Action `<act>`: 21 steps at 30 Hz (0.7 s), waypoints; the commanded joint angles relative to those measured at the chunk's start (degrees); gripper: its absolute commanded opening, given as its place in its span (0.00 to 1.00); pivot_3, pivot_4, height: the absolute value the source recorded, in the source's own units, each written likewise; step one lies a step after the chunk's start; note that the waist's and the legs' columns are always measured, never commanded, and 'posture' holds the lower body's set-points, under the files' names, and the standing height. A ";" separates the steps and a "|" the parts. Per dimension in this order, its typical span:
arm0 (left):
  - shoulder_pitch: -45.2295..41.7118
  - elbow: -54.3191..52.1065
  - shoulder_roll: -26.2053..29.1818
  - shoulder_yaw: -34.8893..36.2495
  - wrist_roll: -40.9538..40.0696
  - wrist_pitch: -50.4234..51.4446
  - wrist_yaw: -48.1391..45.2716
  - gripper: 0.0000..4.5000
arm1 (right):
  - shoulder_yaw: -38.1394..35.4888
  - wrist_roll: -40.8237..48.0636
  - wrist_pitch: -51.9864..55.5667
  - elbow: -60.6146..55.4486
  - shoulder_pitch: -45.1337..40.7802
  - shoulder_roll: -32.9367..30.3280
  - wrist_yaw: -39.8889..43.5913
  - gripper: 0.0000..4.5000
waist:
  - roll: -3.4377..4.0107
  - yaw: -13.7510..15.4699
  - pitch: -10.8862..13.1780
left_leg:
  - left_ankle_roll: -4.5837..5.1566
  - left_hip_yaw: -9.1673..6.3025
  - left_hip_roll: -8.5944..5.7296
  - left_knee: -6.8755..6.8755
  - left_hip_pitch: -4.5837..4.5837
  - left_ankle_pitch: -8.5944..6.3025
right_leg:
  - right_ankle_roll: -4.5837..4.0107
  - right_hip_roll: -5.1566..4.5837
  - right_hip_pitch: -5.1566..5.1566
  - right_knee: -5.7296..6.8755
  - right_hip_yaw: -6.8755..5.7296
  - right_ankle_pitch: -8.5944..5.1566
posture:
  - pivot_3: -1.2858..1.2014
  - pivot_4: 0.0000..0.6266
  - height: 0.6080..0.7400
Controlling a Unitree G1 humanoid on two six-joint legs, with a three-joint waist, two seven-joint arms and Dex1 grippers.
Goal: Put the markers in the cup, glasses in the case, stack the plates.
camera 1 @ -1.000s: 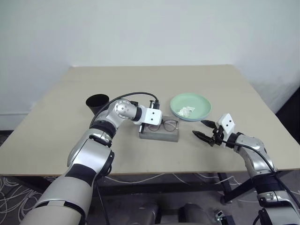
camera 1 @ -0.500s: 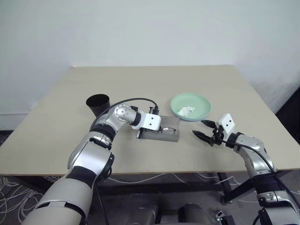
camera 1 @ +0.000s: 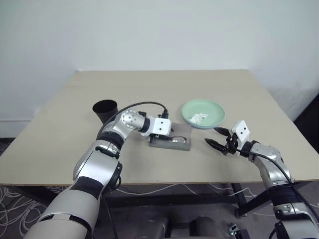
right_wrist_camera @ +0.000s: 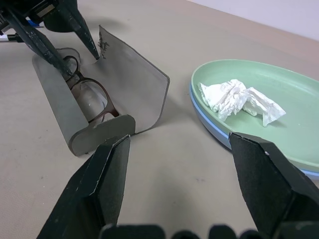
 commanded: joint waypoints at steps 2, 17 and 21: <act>-4.29 -1.22 -1.24 4.43 -3.60 1.89 3.85 0.35 | -0.93 0.62 -1.03 -2.04 -0.98 -0.16 0.15 0.76 | 0.00 0.04 0.00 | 0.00 0.00 0.00 0.02 -0.01 0.00 | 0.00 0.00 0.00 0.00 -0.01 0.00 | 0.52 0.00 0.98; -7.84 3.31 -2.76 0.53 5.59 11.88 25.76 0.01 | -0.81 0.93 -0.31 -4.59 -0.51 -0.03 -0.09 0.76 | -0.01 -0.22 0.00 | 0.08 -0.04 0.00 0.26 -0.08 -0.06 | 0.11 0.04 0.04 0.04 -0.10 0.06 | 0.52 0.00 0.98; -7.27 4.47 -3.49 -1.09 8.08 14.51 28.42 0.01 | -0.82 1.14 0.35 -6.49 -0.03 0.11 -0.32 0.76 | -0.01 -0.13 0.00 | 0.09 -0.04 0.00 0.28 -0.10 -0.07 | 0.12 0.02 0.05 0.03 -0.11 0.07 | 0.52 0.00 0.98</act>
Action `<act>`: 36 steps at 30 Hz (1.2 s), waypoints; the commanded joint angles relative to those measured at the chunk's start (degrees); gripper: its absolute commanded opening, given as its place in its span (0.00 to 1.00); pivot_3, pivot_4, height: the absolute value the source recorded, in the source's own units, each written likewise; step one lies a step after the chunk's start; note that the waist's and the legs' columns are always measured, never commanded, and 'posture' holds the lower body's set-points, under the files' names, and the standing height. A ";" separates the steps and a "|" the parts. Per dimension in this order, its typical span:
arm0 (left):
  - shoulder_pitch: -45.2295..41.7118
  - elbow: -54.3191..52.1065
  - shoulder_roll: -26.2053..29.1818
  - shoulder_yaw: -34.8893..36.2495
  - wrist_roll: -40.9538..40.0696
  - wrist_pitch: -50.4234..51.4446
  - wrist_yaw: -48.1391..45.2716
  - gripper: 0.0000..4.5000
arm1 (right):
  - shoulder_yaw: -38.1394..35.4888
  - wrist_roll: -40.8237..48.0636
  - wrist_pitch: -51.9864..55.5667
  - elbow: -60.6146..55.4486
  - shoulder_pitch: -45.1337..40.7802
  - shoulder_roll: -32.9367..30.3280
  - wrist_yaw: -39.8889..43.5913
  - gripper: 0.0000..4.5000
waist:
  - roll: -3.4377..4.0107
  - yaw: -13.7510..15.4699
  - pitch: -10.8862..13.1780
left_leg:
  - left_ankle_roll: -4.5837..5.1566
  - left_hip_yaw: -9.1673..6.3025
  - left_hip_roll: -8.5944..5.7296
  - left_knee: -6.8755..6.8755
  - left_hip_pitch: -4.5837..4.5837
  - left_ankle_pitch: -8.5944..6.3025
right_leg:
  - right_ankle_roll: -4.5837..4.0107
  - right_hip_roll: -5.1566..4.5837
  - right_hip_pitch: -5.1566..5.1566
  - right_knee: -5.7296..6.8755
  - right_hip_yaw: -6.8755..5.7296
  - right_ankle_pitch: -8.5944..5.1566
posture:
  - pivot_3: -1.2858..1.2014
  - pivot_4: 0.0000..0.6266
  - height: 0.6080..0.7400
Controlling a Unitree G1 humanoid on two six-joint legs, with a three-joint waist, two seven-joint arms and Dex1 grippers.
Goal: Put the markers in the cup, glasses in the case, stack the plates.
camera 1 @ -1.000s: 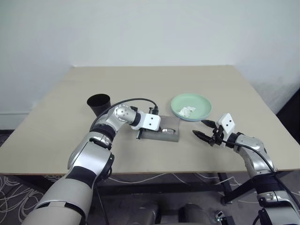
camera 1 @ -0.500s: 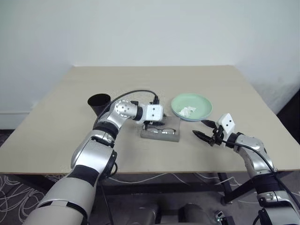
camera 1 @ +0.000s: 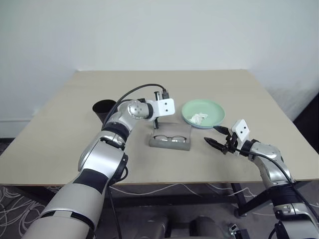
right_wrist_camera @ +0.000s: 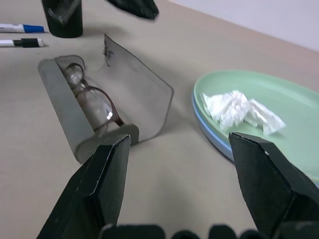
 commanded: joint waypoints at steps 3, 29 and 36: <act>-0.17 0.68 -0.38 -2.85 4.00 3.57 4.64 0.01 | -0.86 1.11 0.59 -4.60 0.23 0.12 -0.53 0.76 | 0.00 0.00 0.00 | 0.00 0.00 0.00 0.00 0.00 0.00 | 0.00 0.00 -0.01 0.00 0.00 0.00 | 0.52 0.00 0.98; 13.86 -17.84 6.37 5.21 -11.46 5.78 -32.27 0.01 | -0.61 1.09 1.57 -4.63 -0.61 0.41 0.05 0.76 | 0.01 -0.29 -0.03 | 0.02 0.02 0.00 0.00 0.00 -0.02 | -0.02 -0.03 -0.04 -0.01 0.07 0.00 | 0.52 0.00 0.98; 18.48 -29.66 5.63 11.07 -13.97 18.78 -15.44 0.01 | 0.15 0.95 1.57 -4.34 -1.30 0.88 0.86 0.76 | 0.01 -0.25 -0.03 | 0.02 0.00 0.00 0.01 0.07 -0.02 | -0.02 0.00 -0.04 0.05 0.11 0.00 | 0.52 0.00 0.98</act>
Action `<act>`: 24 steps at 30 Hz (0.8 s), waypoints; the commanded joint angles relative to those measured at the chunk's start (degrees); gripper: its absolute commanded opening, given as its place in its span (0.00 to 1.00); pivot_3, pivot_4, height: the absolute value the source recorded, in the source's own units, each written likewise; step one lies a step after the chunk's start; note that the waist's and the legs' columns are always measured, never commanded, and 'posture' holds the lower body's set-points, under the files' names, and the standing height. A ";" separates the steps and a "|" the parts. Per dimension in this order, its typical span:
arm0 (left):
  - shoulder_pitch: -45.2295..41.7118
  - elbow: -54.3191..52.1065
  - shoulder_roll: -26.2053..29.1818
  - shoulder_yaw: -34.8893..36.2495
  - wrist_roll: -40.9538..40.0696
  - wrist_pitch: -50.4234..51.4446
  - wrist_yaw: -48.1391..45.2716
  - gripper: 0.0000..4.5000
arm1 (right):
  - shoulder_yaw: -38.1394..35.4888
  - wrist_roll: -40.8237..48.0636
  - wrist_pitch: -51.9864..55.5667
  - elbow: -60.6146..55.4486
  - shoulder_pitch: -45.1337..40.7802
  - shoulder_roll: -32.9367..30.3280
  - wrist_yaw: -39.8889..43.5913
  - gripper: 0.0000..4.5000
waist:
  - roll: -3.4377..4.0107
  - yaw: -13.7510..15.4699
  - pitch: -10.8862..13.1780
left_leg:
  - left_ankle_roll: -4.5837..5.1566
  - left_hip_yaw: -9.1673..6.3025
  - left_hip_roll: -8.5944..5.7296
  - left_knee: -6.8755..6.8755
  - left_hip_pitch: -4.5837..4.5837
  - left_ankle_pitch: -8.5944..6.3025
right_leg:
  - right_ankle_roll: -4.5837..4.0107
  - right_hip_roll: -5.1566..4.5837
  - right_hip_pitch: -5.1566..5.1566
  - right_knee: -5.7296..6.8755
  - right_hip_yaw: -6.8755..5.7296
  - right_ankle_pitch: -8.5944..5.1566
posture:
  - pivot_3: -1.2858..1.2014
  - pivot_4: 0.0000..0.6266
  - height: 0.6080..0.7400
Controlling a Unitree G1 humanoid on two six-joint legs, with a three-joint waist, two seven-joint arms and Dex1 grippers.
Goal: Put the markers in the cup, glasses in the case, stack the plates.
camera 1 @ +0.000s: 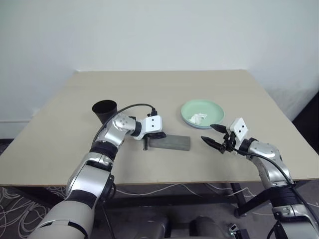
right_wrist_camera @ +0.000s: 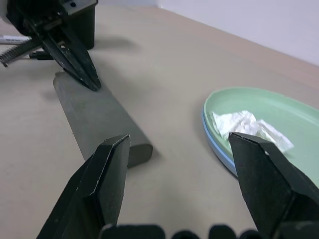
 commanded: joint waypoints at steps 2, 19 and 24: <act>1.76 -9.92 -0.97 5.72 -2.64 11.89 12.33 0.01 | -0.24 0.84 -0.38 -0.77 -1.36 0.15 0.59 0.76 | 0.00 0.09 0.00 | 0.00 -0.03 0.00 0.00 0.00 0.00 | 0.00 0.01 -0.01 0.00 -0.01 0.00 | 0.52 0.00 0.98; 22.59 -59.62 3.09 11.33 -5.40 67.87 23.00 0.37 | 0.55 0.91 -0.91 1.49 -2.13 0.35 2.60 0.76 | 0.05 0.00 0.01 | -0.01 0.02 0.00 -0.10 0.13 -0.02 | -0.17 0.04 0.10 0.01 0.13 -0.09 | 0.52 0.00 0.98; 23.57 -62.07 5.97 13.50 -8.36 73.61 23.32 0.68 | 0.76 0.91 -0.95 2.04 -2.41 0.72 2.81 0.76 | 0.06 -0.12 0.02 | -0.02 0.03 0.00 -0.25 0.14 -0.02 | -0.18 0.05 0.00 -0.01 0.18 -0.10 | 0.52 0.00 0.98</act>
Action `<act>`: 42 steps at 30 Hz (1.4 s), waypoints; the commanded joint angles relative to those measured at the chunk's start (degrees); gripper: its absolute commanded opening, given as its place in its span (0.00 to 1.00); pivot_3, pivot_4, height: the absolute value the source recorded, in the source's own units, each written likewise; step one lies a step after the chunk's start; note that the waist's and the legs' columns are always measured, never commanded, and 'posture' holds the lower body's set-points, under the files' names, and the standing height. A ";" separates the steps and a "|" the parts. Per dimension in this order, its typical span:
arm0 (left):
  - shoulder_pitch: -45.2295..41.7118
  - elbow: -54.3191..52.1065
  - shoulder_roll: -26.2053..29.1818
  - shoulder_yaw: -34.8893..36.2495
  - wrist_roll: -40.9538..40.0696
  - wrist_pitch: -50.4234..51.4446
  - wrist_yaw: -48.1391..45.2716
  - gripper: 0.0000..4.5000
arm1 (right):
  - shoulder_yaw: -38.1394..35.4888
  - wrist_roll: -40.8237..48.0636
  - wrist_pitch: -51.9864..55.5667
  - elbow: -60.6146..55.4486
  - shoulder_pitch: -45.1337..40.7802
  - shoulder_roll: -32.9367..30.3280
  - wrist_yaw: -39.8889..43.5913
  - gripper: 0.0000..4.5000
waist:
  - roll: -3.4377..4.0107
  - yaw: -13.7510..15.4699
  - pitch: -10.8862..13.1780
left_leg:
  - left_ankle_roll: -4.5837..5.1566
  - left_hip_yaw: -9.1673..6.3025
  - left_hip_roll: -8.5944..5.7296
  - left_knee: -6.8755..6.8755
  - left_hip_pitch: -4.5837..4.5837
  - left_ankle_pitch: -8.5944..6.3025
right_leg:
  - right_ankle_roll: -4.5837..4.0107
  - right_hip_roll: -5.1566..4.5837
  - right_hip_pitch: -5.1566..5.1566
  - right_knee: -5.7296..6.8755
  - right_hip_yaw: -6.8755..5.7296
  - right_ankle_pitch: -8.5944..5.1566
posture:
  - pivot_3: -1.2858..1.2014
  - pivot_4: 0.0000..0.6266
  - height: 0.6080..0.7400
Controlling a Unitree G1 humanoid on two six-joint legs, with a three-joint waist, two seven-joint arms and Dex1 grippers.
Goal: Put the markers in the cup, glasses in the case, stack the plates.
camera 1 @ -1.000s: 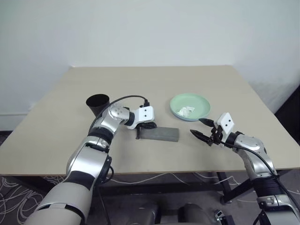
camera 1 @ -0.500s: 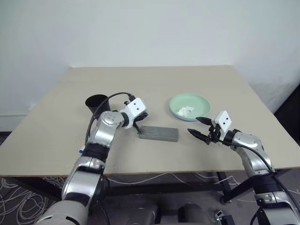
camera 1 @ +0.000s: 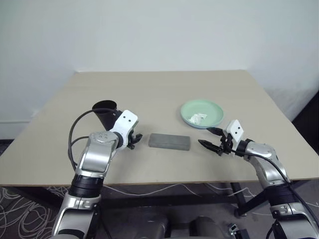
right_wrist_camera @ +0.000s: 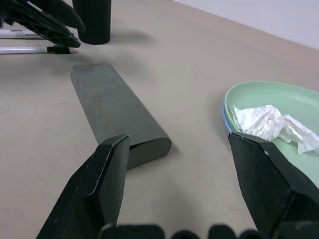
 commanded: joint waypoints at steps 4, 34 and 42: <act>-0.01 -1.18 5.28 2.87 -3.05 2.75 0.96 0.68 | -0.64 0.90 -0.86 -0.32 -1.98 0.35 0.44 0.76 | 0.00 0.02 0.00 | -0.02 -0.01 0.00 -0.16 0.00 0.00 | 0.00 0.02 -0.06 -0.02 0.03 0.00 | 0.52 0.00 0.98; -2.84 13.25 5.48 2.69 -10.69 2.27 7.90 0.68 | -1.02 0.83 -0.49 -1.66 0.52 0.12 -1.38 0.76 | -0.01 0.44 0.00 | -0.02 0.04 0.00 -0.39 0.09 0.00 | -0.01 -0.05 -0.07 -0.12 0.08 -0.01 | 0.52 0.00 0.98; -4.01 14.50 5.02 1.91 -11.02 1.67 8.11 0.39 | -0.90 0.75 -0.57 -1.51 0.26 0.31 -1.85 0.76 | -0.01 0.45 0.00 | -0.02 0.05 0.00 -0.39 0.08 0.00 | -0.01 -0.06 -0.07 -0.14 0.08 -0.01 | 0.52 0.00 0.98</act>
